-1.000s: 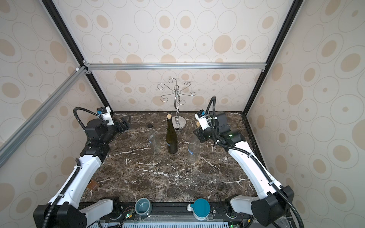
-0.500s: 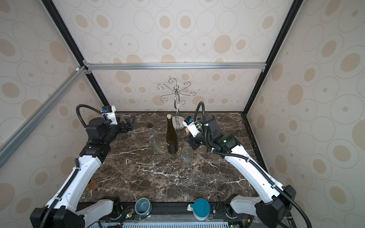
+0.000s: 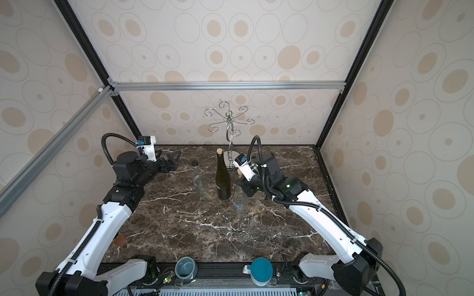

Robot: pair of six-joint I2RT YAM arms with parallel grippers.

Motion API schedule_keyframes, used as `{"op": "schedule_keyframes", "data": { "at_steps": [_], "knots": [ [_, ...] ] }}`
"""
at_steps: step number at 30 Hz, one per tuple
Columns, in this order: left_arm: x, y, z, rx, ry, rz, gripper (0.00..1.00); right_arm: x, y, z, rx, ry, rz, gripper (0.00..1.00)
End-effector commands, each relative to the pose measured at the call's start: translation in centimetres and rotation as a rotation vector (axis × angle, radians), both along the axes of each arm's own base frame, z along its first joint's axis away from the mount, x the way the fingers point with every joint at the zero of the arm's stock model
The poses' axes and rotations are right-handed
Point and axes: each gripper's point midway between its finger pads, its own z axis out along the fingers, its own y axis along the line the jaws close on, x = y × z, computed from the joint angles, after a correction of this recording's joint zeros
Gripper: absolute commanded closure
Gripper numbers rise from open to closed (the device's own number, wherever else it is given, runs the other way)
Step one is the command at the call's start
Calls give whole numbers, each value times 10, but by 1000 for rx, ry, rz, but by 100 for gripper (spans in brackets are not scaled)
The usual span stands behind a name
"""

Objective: Remove the label from the bottle
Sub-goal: Place the bottle at the center of the board.

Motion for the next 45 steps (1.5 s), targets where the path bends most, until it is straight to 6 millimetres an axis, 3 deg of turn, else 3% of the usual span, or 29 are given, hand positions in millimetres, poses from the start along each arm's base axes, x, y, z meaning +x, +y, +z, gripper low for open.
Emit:
{"op": "schedule_keyframes", "data": {
  "at_steps": [1,16,23,31,36,41,45],
  "knots": [
    [-5,-6,22,14,-51,-31,2,1,6,11,29,-57,24,68],
    [-6,-15,15,41,-40,-70,1,-5,5,15,44,-25,22,45],
    [-13,-29,15,74,-55,-167,0,-15,-1,31,64,8,7,35],
    [-24,-31,24,82,-86,-194,0,-32,-16,56,80,-1,-8,23],
    [-44,-47,33,70,-113,-305,0,-33,-30,76,125,19,-33,19],
    [-67,-54,45,71,-135,-350,0,-13,-64,102,290,57,-155,16],
    [-96,-78,52,50,-152,-492,2,3,-88,101,337,85,-243,10]
  ]
}}
